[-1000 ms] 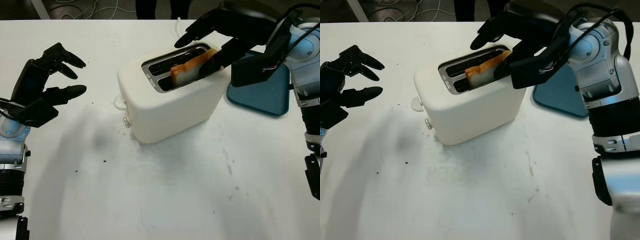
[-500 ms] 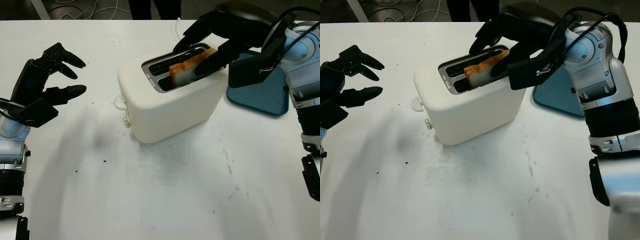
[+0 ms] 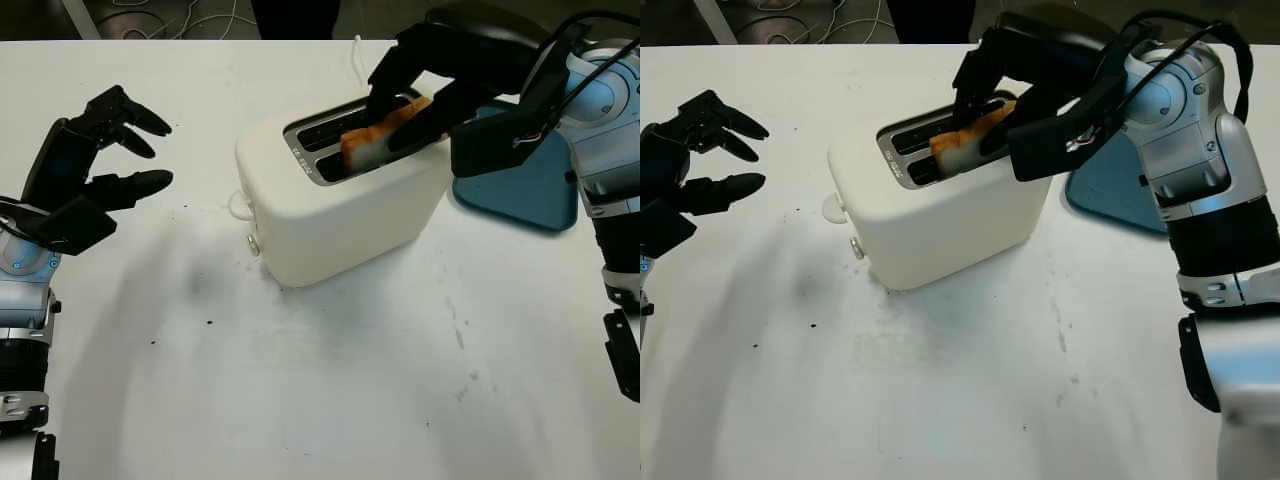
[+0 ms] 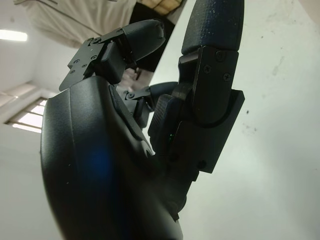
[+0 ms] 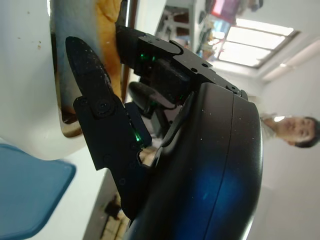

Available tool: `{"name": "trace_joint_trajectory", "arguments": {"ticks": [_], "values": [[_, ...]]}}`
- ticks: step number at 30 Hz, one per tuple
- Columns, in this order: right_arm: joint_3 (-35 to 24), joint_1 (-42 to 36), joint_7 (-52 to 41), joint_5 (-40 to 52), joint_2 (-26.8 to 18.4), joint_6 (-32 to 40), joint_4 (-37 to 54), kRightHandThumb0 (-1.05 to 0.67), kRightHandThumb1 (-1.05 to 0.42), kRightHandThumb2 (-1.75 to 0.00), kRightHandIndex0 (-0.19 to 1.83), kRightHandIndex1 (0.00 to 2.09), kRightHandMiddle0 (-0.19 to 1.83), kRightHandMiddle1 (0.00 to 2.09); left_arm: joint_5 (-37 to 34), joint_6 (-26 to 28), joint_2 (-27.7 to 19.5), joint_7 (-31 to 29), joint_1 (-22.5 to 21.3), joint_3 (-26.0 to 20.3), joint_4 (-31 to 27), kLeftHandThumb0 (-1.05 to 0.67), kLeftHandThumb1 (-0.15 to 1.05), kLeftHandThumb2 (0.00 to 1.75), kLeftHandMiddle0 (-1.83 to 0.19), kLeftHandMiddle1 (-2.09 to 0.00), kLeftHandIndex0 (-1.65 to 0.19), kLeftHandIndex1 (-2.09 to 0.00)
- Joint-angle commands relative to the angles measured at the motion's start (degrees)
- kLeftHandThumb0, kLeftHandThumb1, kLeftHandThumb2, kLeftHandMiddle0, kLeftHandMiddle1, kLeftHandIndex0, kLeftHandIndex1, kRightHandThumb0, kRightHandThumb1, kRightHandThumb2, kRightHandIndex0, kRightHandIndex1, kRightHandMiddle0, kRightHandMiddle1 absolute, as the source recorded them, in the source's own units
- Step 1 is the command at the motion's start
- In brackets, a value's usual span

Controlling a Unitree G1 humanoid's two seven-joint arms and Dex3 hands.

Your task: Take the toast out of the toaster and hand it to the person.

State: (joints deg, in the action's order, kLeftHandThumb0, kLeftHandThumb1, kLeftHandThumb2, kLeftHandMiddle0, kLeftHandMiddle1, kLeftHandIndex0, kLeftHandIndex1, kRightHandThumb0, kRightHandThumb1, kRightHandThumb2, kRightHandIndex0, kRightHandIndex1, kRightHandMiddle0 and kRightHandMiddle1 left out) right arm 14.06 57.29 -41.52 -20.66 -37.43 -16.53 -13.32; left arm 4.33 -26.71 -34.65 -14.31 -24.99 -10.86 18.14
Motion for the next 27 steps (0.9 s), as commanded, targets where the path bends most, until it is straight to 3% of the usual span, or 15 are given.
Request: {"name": "trace_joint_trajectory", "arguments": {"ticks": [1,2,4,9,11,13,18,27], "values": [[1.1,-1.2,-0.1,-0.9,-0.7,-3.1,-0.9,-0.72,-0.84,0.00,1.08,1.73,0.99,1.33,0.1,-0.9,0.0,0.8,1.0,-0.4,0.0,-1.05,0.92,0.26,-0.43,-1.38,-0.30,-1.28],[1.2,-1.2,0.4,-1.3,-0.9,-4.3,-1.3,-0.73,-0.85,-0.01,1.09,1.74,0.94,1.55,-0.1,-0.9,-0.1,0.7,1.0,-0.4,0.0,-1.05,0.92,0.26,-0.43,-1.38,-0.30,-1.28],[1.6,-1.2,1.8,-3.0,-1.5,-6.6,-1.3,-0.73,-0.88,-0.01,1.11,1.74,0.91,1.69,-0.3,-0.6,-0.1,0.5,1.1,-0.4,-0.1,-1.05,0.92,0.26,-0.42,-1.38,-0.30,-1.28],[1.7,-1.6,8.0,-7.1,-2.2,-12.7,-1.9,-0.69,-0.92,-0.31,1.06,1.75,0.96,1.28,-0.4,-0.7,0.0,0.6,1.2,-0.5,-0.3,-1.05,0.92,0.26,-0.42,-1.37,-0.31,-1.28],[1.3,-2.1,11.2,-8.2,-2.2,-15.4,-2.1,-0.63,-0.92,-0.37,1.09,1.75,0.88,1.59,-0.3,-0.4,-0.1,0.7,1.3,-0.5,-0.4,-1.05,0.92,0.26,-0.42,-1.37,-0.31,-1.28],[0.9,-2.7,15.3,-9.6,-2.2,-18.4,-2.1,-0.58,-0.92,-0.37,1.11,1.75,0.87,1.71,-0.1,-0.3,-0.1,0.7,1.4,-0.5,-0.6,-1.05,0.92,0.26,-0.42,-1.37,-0.31,-1.28],[-0.2,-3.5,25.1,-13.3,-1.6,-23.8,-3.0,-0.52,-0.92,-0.35,1.09,1.75,0.84,1.74,-0.1,0.3,-0.2,0.6,1.6,-0.5,-1.0,-1.05,0.92,0.26,-0.42,-1.38,-0.30,-1.29],[-2.0,-2.3,37.4,-20.8,-1.8,-22.9,-2.8,-0.54,-0.92,-0.34,1.11,1.75,0.85,1.75,-0.5,-0.3,0.1,0.6,1.5,-0.6,-0.4,-1.05,0.92,0.26,-0.42,-1.38,-0.30,-1.29]]}}
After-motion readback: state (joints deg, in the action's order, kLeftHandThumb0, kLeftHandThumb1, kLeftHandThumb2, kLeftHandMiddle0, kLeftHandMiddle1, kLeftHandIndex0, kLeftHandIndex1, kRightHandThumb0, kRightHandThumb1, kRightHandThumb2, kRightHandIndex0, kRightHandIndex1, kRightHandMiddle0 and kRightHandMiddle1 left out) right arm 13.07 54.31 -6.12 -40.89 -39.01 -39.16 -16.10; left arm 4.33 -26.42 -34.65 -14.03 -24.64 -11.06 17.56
